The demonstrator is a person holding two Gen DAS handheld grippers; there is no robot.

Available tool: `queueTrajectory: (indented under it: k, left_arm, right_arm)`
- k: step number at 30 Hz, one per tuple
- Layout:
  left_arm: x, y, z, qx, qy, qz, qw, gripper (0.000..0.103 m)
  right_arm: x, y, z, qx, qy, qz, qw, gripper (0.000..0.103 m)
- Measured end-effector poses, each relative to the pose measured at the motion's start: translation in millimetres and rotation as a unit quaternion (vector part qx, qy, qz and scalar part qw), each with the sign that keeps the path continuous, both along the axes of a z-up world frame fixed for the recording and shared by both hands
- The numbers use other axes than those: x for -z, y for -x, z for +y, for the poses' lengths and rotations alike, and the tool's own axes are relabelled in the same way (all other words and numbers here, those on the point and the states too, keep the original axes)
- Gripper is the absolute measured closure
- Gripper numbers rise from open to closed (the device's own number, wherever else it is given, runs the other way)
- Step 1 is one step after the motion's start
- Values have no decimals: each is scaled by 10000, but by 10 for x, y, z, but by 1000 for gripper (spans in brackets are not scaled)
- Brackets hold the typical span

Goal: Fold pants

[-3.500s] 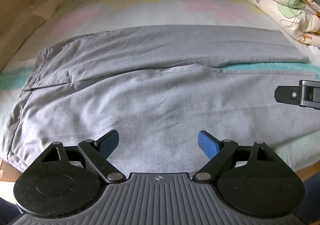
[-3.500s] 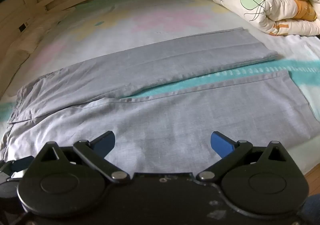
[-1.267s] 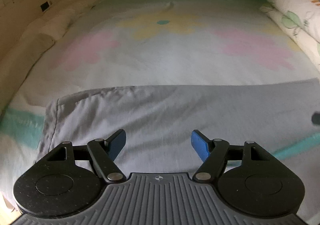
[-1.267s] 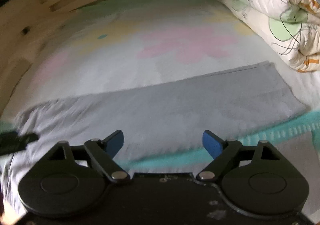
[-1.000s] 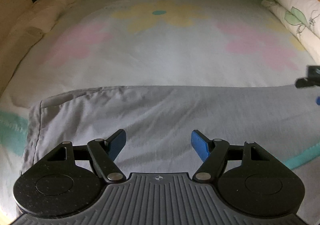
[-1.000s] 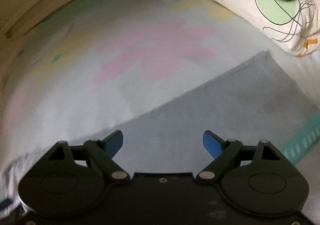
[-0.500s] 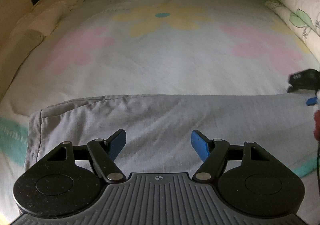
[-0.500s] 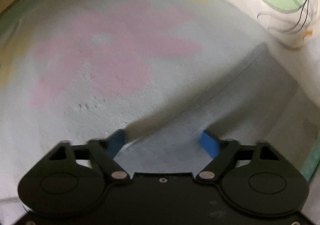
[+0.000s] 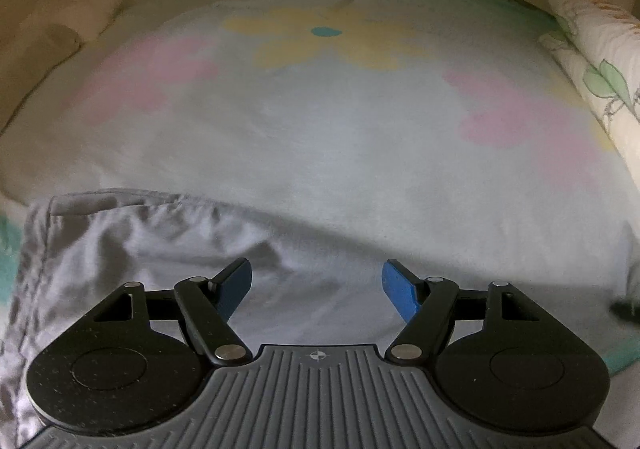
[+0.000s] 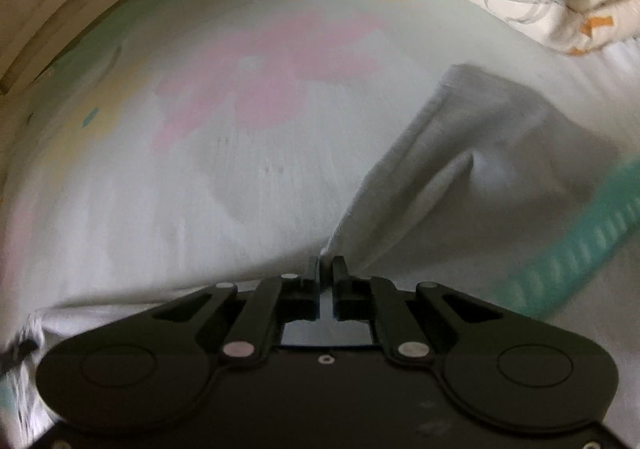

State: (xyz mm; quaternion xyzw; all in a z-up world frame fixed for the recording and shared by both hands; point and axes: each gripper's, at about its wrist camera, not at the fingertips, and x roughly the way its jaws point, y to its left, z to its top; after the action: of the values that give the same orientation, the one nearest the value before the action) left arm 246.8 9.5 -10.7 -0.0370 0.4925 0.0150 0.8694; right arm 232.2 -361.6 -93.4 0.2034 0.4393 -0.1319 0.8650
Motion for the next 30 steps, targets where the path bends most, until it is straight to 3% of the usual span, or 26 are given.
queueTrajectory:
  k: [3,9,15,23,24,25,26,30]
  left_arm:
    - [82,-104,8,-150,197,122,9996,32]
    - [286,-326,-8,-497,512,515,9961,31]
    - [502,-431,-83,-806,100,894,9927,31]
    - [765,-587,-181,-701,-249,1119,9909,32]
    - [773,-586,-211,-676,-342,1020,9919,36]
    - [759,-567,-235,-680,-419,872,9930,58]
    - [745,-586,-307,-681,-508,761,9935,88]
    - [579,-486,-375,-537,-619,395,9959,98]
  right_arm:
    - [14,273,-6,-27,-206,72,9998,97]
    - [104,423,-174,-35,-415,177,9990,97]
    - [175,352,-266,-129,-387,145,9991,97]
    - [310,312,-178,-170,-456,155,9987,97]
    - [299,313,-176,-174,-458,149,9987,97]
    - [291,313,-177,-182,-454,143,9987,97]
    - [284,313,-175,-192,-443,132,9987,97]
    - [266,362,-198,-201,-492,19,9986,97]
